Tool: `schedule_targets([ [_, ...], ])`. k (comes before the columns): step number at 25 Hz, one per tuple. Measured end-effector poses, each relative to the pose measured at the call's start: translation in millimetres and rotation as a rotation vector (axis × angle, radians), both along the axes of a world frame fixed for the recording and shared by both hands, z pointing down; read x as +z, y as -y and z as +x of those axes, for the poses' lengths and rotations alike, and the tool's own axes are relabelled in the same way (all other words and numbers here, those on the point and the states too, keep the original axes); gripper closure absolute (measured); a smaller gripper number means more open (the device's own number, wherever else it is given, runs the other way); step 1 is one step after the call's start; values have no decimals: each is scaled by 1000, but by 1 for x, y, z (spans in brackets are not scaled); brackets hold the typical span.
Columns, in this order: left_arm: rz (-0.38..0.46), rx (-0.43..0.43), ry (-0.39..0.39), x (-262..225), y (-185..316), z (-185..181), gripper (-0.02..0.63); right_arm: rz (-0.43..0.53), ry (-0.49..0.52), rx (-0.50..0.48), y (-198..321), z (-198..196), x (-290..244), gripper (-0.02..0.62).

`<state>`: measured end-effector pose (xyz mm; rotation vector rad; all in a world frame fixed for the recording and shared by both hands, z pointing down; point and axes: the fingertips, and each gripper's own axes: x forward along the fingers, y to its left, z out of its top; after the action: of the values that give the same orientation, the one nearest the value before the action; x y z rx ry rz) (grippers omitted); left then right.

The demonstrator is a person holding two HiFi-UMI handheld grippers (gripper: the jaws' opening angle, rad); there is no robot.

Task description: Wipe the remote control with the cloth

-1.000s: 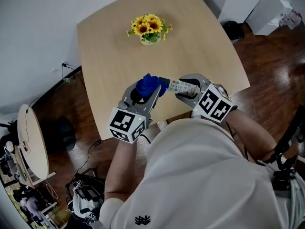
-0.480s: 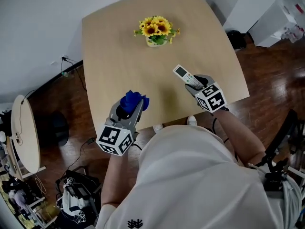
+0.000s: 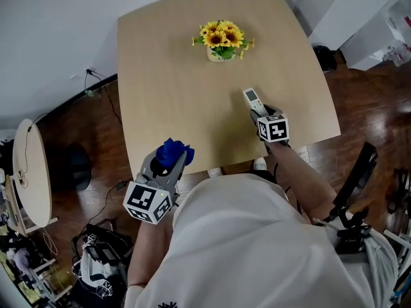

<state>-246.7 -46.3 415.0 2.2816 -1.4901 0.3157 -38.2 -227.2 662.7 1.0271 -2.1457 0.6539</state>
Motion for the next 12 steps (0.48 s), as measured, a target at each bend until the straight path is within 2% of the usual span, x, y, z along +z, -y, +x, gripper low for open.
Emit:
schedule_targets([
  [7,-33,10,0,-1,-24,-31,462,17,-102,65,-4,-5,22,377],
  [12,-37,26,-7,7,-31,-44,462,22,-156,61,-6,-2,34,377],
])
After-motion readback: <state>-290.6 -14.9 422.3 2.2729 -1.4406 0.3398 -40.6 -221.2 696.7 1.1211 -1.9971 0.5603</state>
